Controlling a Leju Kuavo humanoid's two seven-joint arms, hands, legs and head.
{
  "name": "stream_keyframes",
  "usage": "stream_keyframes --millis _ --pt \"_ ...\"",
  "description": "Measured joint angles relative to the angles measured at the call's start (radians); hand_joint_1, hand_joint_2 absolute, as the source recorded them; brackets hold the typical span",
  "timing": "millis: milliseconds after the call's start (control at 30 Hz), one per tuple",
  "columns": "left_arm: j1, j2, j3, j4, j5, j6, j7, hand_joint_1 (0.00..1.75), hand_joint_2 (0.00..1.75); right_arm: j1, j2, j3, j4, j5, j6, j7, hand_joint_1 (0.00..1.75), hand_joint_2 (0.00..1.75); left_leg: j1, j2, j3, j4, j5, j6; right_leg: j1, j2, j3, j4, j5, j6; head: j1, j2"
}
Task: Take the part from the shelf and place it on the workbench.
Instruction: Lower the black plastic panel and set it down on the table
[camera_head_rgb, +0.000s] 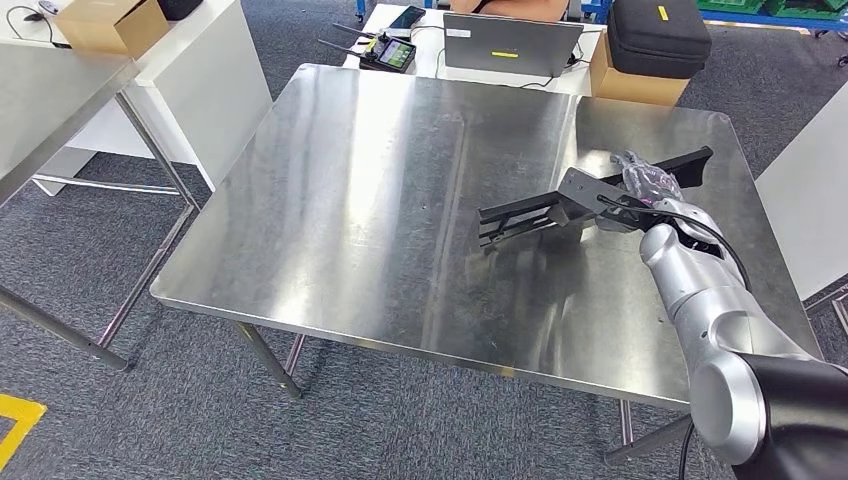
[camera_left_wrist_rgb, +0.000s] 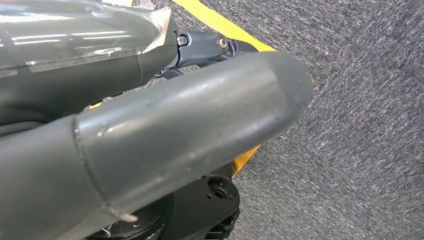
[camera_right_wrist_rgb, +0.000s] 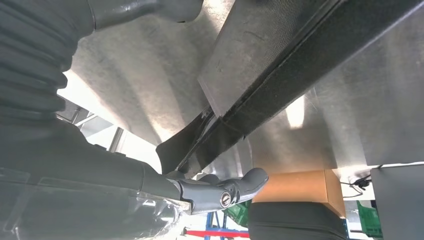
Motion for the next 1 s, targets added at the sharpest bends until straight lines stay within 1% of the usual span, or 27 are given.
stream_keyframes --millis 33,100,200,233,300,367,433,533,667,767,933,1000 --pt "0.0 0.0 0.001 0.0 0.0 0.0 0.0 0.0 0.0 0.001 0.001 0.0 0.0 0.0 -0.018 0.0 0.0 1.75 0.0 0.0 0.0 0.0 0.0 0.0 0.0 0.0 0.0 0.0 0.0 0.0 0.0 0.0" --pt "0.0 0.0 0.003 0.0 0.0 0.002 -0.001 0.0 0.0 0.012 0.006 0.001 -0.002 -0.002 -0.099 -0.006 0.0 1.75 0.0 0.0 -0.001 0.0 0.0 0.0 0.0 0.0 0.0 0.0 0.0 0.0 0.0 0.0" --pt "0.0 0.0 0.006 0.0 0.0 0.006 -0.004 0.0 0.0 0.065 0.033 0.004 -0.06 -0.054 -0.323 -0.067 0.0 1.75 0.0 -0.001 -0.002 0.0 0.001 0.001 0.0 0.0 -0.001 0.0 0.001 0.001 0.0 0.0" --pt "0.0 0.0 0.006 0.0 -0.001 0.008 -0.005 0.0 0.0 0.096 0.046 0.005 -0.109 -0.087 -0.404 -0.097 0.0 1.75 0.0 -0.001 -0.002 0.0 0.001 0.001 0.0 -0.001 -0.001 0.0 0.001 0.002 0.0 0.0" --pt "0.0 0.0 0.006 0.0 -0.003 0.011 -0.007 0.0 0.0 0.176 0.07 0.005 -0.252 -0.153 -0.526 -0.139 0.0 1.75 0.0 -0.004 -0.004 0.0 0.002 0.002 0.0 -0.004 -0.001 0.0 0.0 0.002 0.0 0.0" --pt "0.0 0.0 0.007 0.0 -0.008 0.013 -0.008 0.0 0.0 0.268 0.093 0.007 -0.434 -0.208 -0.609 -0.16 0.0 1.75 0.0 -0.008 -0.006 0.0 0.002 0.002 0.0 -0.007 -0.002 0.0 -0.001 0.003 0.0 0.0" --pt "0.001 -0.001 0.007 0.0 -0.015 0.015 -0.008 0.0 0.0 0.353 0.108 0.014 -0.61 -0.239 -0.665 -0.171 0.0 1.75 0.0 -0.01 -0.008 0.0 0.002 0.002 0.0 -0.009 -0.003 0.0 -0.003 0.004 0.0 0.0" --pt "0.001 -0.001 0.007 0.0 -0.021 0.017 -0.008 0.0 0.0 0.454 0.12 0.029 -0.817 -0.25 -0.707 -0.186 0.0 1.75 0.0 -0.011 -0.009 0.0 0.001 0.001 0.0 -0.01 -0.004 -0.001 -0.003 0.004 0.0 0.0" --pt "0.001 -0.001 0.007 0.0 -0.026 0.018 -0.008 0.0 0.0 0.531 0.142 0.033 -0.987 -0.236 -0.719 -0.243 0.0 1.75 0.0 -0.011 -0.01 0.0 0.0 0.001 0.0 -0.009 -0.005 -0.002 -0.003 0.005 0.0 0.0" --pt "0.001 -0.002 0.007 0.0 -0.031 0.018 -0.008 0.0 0.0 0.562 0.17 0.028 -1.06 -0.253 -0.721 -0.286 0.0 1.75 0.0 -0.011 -0.01 0.0 0.0 0.001 0.0 -0.009 -0.005 -0.002 -0.003 0.005 0.0 0.0" --pt "0.001 -0.004 0.007 0.0 -0.031 0.02 -0.01 0.0 0.0 0.61 0.21 0.029 -1.139 -0.27 -0.723 -0.316 0.0 1.75 0.0 -0.011 -0.009 0.0 0.0 0.001 0.0 -0.009 -0.005 -0.002 -0.003 0.005 0.0 0.0" --pt "0.0 -0.005 0.007 0.0 -0.03 0.02 -0.011 0.0 0.0 0.633 0.228 0.029 -1.171 -0.304 -0.724 -0.347 0.0 1.75 0.0 -0.011 -0.009 0.0 0.0 0.001 0.0 -0.009 -0.005 -0.002 -0.003 0.005 0.0 0.0"
